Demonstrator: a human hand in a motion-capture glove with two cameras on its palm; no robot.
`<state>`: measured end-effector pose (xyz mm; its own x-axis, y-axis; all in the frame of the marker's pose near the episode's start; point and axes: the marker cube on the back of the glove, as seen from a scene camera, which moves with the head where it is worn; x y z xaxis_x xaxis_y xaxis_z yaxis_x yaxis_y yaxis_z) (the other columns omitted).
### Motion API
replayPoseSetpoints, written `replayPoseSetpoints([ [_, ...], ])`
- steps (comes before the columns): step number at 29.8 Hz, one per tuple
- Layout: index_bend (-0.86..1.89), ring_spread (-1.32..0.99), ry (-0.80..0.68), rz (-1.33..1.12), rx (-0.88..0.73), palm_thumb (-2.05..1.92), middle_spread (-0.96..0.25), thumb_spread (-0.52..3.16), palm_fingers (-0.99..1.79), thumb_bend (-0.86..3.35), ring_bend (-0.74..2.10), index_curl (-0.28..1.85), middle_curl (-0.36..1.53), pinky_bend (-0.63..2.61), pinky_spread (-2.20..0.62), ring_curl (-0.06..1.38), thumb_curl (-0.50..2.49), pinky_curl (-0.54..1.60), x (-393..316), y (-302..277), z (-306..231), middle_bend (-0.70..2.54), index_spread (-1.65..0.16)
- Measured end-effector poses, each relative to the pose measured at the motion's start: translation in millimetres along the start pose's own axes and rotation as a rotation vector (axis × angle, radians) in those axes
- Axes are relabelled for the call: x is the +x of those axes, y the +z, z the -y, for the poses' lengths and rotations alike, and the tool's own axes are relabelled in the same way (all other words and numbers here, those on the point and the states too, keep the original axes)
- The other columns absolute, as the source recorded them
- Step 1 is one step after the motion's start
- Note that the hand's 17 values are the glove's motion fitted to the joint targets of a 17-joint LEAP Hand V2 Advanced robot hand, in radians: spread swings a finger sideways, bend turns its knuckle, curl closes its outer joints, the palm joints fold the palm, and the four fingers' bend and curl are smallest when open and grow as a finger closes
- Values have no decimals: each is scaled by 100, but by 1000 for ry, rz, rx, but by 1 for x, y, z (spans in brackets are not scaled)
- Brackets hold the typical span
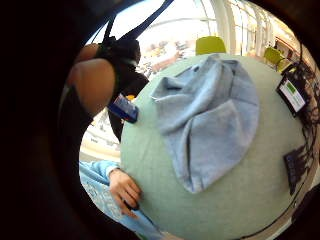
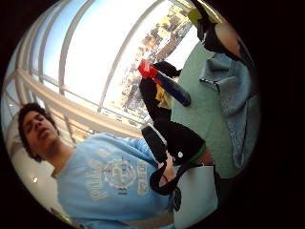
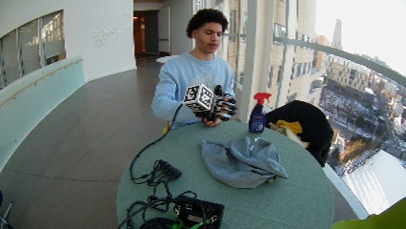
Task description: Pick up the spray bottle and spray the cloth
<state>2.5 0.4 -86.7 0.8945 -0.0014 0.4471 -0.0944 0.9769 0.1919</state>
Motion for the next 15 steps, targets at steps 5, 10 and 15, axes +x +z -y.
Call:
replayPoseSetpoints([
  [5,15,-4,50,-218,12,52,-8,103,82,-3,30,32,44,18,23,36,31,34,23,-16,-43,23,-31],
  [10,15,-4,77,-402,7,52,-8,103,79,-2,28,33,43,19,23,35,31,34,39,-20,-70,21,-31],
  [15,15,-4,109,-439,8,53,-9,104,77,-2,26,33,43,18,24,35,30,34,46,-19,-92,20,-32],
])
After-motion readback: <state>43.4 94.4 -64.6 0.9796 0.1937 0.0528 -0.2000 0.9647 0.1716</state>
